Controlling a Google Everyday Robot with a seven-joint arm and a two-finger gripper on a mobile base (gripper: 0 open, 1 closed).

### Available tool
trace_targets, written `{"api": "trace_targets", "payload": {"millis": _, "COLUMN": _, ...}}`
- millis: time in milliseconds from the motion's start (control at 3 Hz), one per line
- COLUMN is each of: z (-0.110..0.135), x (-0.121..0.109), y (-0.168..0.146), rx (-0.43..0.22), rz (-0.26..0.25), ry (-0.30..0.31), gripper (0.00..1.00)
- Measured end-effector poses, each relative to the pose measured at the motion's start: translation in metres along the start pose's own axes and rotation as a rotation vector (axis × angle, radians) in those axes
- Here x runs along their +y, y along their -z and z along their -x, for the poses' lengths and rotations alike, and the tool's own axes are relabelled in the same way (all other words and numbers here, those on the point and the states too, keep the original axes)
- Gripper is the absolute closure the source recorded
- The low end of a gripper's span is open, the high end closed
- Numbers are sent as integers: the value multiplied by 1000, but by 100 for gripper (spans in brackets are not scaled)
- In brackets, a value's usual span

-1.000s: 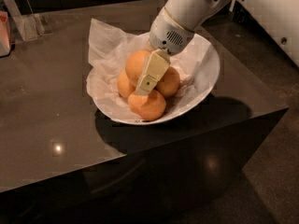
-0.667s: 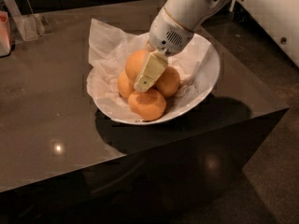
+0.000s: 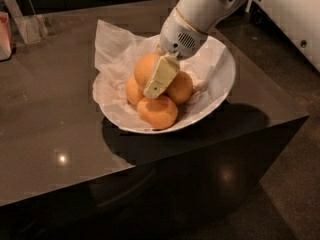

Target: Pick orange from white bowl

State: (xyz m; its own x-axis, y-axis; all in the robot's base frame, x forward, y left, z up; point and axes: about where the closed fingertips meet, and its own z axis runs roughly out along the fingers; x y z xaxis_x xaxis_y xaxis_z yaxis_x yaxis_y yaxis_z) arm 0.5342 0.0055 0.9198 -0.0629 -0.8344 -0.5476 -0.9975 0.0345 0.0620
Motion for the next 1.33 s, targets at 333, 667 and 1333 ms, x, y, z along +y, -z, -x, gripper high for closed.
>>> {"api": "trace_targets", "payload": {"millis": 333, "z": 0, "x": 0, "y": 0, "rx": 0, "rz": 0, "ry": 0, "gripper": 100}}
{"api": "trace_targets", "payload": {"millis": 667, "z": -12, "x": 14, "y": 16, "rx": -65, "rz": -33, "ry": -11, "gripper": 100}}
{"api": "trace_targets", "payload": {"millis": 1333, "z": -40, "x": 89, "y": 69, "rx": -342, "rz": -183, "ry": -24, "gripper": 100}}
